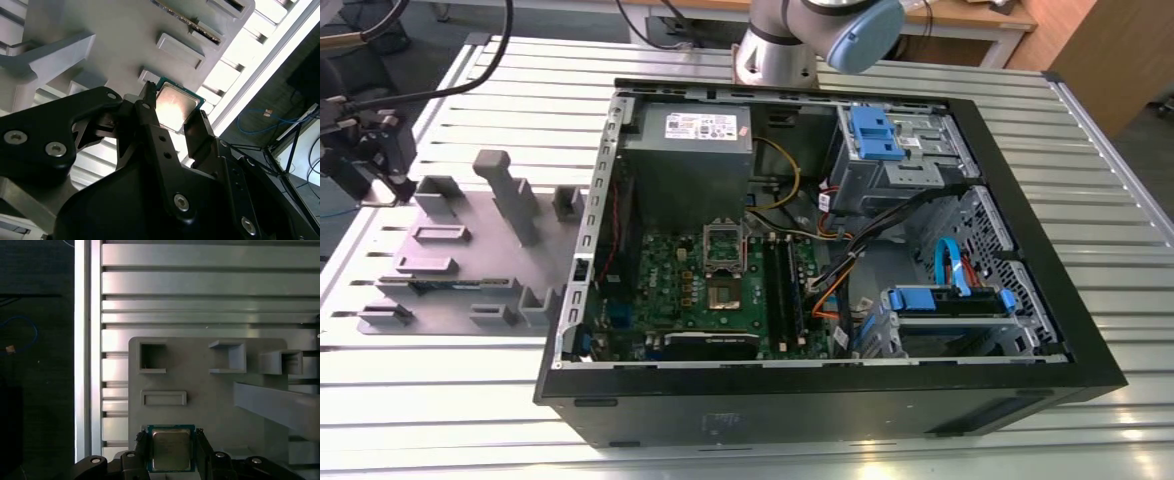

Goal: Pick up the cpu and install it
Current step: 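Pick up the cpu and move it towards the insertion slot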

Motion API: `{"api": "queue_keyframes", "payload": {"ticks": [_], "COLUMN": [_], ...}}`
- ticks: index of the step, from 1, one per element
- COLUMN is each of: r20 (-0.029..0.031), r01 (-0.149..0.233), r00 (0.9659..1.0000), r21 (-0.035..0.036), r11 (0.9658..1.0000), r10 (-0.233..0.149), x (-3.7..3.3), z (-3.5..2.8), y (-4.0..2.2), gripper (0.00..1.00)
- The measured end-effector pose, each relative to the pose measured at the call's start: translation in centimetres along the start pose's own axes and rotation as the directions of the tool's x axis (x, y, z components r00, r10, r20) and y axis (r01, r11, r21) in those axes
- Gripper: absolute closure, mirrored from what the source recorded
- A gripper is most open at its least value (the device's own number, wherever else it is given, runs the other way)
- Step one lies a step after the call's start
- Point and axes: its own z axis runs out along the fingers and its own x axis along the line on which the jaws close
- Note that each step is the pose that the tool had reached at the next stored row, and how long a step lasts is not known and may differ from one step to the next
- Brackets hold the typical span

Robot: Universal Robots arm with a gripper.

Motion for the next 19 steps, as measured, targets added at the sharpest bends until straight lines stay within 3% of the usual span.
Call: {"api": "queue_keyframes", "payload": {"ticks": [9, 19], "r20": [0.0001, 0.0002], "r01": [0.000, 0.000], "r00": [1.0000, 1.0000], "r21": [0.0000, 0.0000], "r11": [1.0000, 1.0000], "r10": [0.000, 0.000], "x": [-0.02, -0.03], "z": [-0.66, -0.81], "y": [0.04, 0.08], "gripper": [0.53, 0.53]}}
